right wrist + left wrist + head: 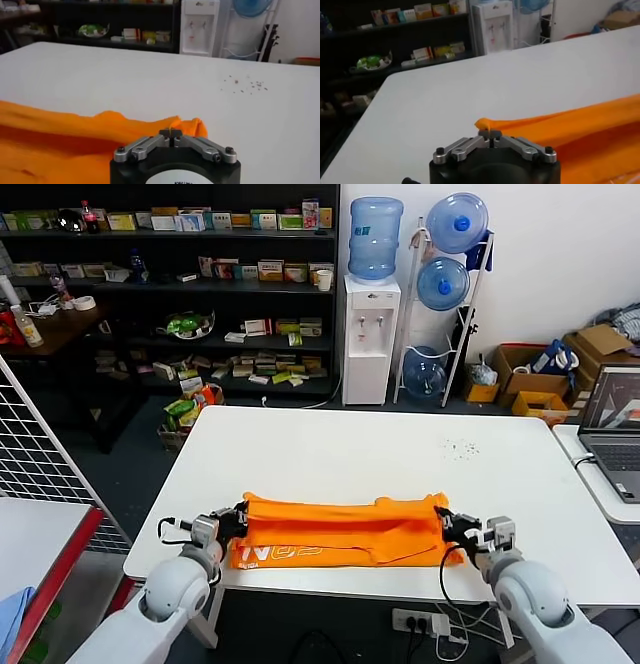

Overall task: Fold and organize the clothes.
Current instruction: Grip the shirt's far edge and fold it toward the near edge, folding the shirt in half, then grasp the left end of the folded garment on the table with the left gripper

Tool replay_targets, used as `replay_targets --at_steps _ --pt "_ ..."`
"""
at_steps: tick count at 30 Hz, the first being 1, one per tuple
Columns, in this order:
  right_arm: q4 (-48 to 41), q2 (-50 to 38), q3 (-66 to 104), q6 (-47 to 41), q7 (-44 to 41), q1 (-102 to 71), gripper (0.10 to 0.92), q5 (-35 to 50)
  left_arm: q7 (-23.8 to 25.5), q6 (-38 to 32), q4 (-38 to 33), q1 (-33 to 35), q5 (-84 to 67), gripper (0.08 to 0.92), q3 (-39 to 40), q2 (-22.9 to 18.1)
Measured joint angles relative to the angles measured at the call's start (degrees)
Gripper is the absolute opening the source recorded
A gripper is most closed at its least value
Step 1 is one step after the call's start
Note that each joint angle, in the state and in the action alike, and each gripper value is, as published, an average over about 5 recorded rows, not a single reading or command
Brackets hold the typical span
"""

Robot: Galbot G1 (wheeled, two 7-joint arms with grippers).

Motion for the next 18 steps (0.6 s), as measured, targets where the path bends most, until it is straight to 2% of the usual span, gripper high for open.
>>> replay_targets --at_steps 4,7,18 --pt "2.20 -0.34 0.48 -0.61 0.61 -3.12 0.125 -0.96 -0.09 0.00 -2.59 3.58 1.11 0.097 -0.72 0.28" --pt "3.48 -0.48 0.79 -0.79 1.12 -4.66 0.156 -1.63 -0.47 -0.24 -4.10 5.52 1.91 0.138 -1.21 0.55" --pt "6.15 -0.49 1.60 0.13 2.39 -7.49 0.467 -2.57 -2.31 -0.75 -5.55 7.74 1.04 0.457 -2.64 -0.09"
